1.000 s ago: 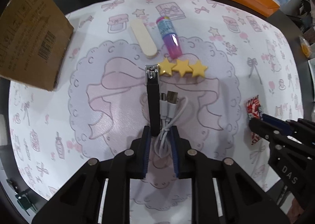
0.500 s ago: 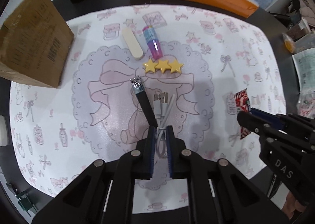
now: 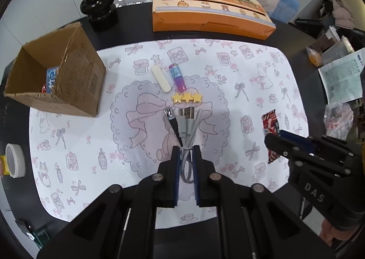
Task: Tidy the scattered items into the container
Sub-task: 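Lift the candy bar with the right tool while the left tool lifts the cable, then carry the candy bar and the cable with both tools over the cardboard box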
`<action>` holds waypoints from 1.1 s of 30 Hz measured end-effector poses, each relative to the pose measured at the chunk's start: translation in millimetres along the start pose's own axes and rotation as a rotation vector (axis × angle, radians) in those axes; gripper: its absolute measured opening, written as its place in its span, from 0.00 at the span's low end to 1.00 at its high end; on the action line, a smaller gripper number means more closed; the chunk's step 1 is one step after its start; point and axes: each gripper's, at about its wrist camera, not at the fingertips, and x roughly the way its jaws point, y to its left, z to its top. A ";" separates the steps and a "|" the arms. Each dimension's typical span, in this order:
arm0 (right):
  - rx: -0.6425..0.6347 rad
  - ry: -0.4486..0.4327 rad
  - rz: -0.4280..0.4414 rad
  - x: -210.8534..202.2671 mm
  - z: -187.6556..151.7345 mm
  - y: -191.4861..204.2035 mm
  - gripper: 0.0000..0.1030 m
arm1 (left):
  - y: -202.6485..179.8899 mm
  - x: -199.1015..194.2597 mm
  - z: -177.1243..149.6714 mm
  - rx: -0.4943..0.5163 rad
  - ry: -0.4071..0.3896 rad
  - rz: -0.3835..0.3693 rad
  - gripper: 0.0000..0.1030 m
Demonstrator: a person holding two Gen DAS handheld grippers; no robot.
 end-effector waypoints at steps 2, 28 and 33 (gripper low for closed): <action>0.006 -0.005 0.002 -4.9 -2.6 3.8 0.19 | 1.5 -7.9 0.5 0.007 -0.008 0.003 0.10; -0.002 -0.118 -0.011 -109.3 12.6 106.9 0.19 | 71.6 -132.8 14.3 0.028 -0.107 -0.001 0.10; -0.015 -0.129 -0.013 -110.3 20.0 136.7 0.19 | 99.6 -140.0 15.5 0.021 -0.115 0.003 0.10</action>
